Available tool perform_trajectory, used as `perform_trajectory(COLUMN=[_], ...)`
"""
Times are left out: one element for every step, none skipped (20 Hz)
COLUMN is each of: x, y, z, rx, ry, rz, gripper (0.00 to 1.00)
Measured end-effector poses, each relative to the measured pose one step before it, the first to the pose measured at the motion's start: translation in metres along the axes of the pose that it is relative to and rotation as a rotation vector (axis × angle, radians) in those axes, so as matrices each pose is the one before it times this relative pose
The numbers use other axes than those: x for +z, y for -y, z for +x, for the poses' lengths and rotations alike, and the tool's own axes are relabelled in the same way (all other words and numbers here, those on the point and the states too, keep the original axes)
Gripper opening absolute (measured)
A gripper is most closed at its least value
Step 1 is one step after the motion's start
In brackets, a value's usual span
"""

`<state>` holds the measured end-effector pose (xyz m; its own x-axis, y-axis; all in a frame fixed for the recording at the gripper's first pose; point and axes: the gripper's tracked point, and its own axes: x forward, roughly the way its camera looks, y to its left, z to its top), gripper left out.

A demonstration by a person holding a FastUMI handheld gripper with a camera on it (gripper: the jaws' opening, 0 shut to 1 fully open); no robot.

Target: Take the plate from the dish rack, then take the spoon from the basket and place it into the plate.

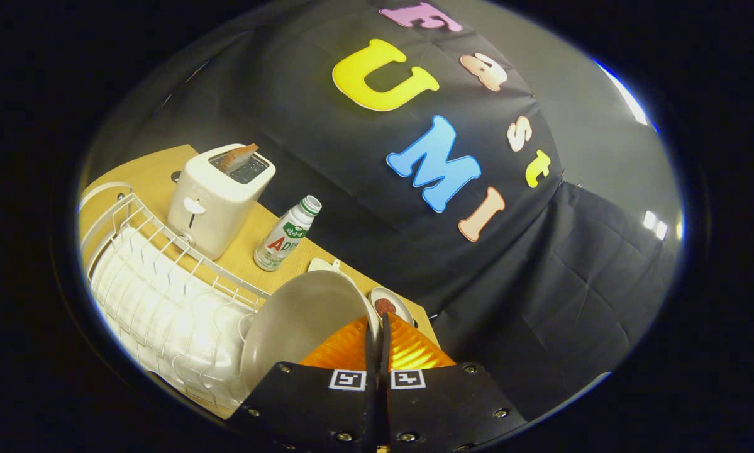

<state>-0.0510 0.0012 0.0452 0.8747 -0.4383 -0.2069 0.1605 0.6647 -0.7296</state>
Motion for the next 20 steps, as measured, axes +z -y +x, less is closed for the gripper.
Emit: perform_trajectory(x=[0.00269, 0.00235, 0.00205, 0.00004, 0.00025, 0.00058, 0.00011, -0.00027, -0.00158, -0.00374, -0.00307, -0.00433, -0.00234, -0.00298, -0.00328, -0.00416, -0.00353, -0.00285, -0.00402, -0.00599], y=[0.00658, 0.00134, 0.00209, 0.00442, 0.00441, 0.00232, 0.00080, -0.00190, -0.00259, -0.00258, -0.00334, 0.00013, -0.00121, 0.00164, 0.00007, 0.00001, -0.00246, -0.00213, -0.00290, -0.00426], z=[0.00084, -0.00092, -0.00231, -0.00269, -0.00286, -0.00254, -0.00451, -0.00498, -0.00599, -0.00291, -0.00562, -0.00585, -0.00641, -0.00608, -0.00535, -0.00677, -0.00508, -0.00504, -0.00508, -0.00531], rx=[-0.01073, -0.00679, -0.00679, -0.01188, -0.00740, -0.00012, 0.00668, 0.01225, 0.01426, 0.01074, 0.00959, 0.00854, 0.01103, 0.01238, 0.01323, 0.01524, 0.01744, 0.01735, 0.02013, 0.02384], ry=[0.00915, 0.00775, 0.00442, 0.00439, 0.00395, 0.00267, 0.00230, 0.00033, -0.00366, -0.00899, -0.01085, -0.00843, -0.00512, -0.00065, -0.00091, -0.00120, 0.00110, -0.00123, -0.00221, -0.00514], rz=[-0.00034, 0.01235, 0.00804, -0.00098, 0.00158, 0.01085, 0.02164, 0.02620, 0.02915, 0.02772, 0.02105, 0.01418, 0.01014, 0.00519, 0.00491, 0.00713, 0.00882, 0.00971, 0.00923, 0.01178], gripper=[0.00, 0.00, 0.00, 0.00, 0.00, 0.00, 0.00, 0.00, 0.00, 0.00, 0.00, 0.00, 0.00, 0.00, 0.00, 0.00, 0.00, 0.00, 0.00, 0.00])
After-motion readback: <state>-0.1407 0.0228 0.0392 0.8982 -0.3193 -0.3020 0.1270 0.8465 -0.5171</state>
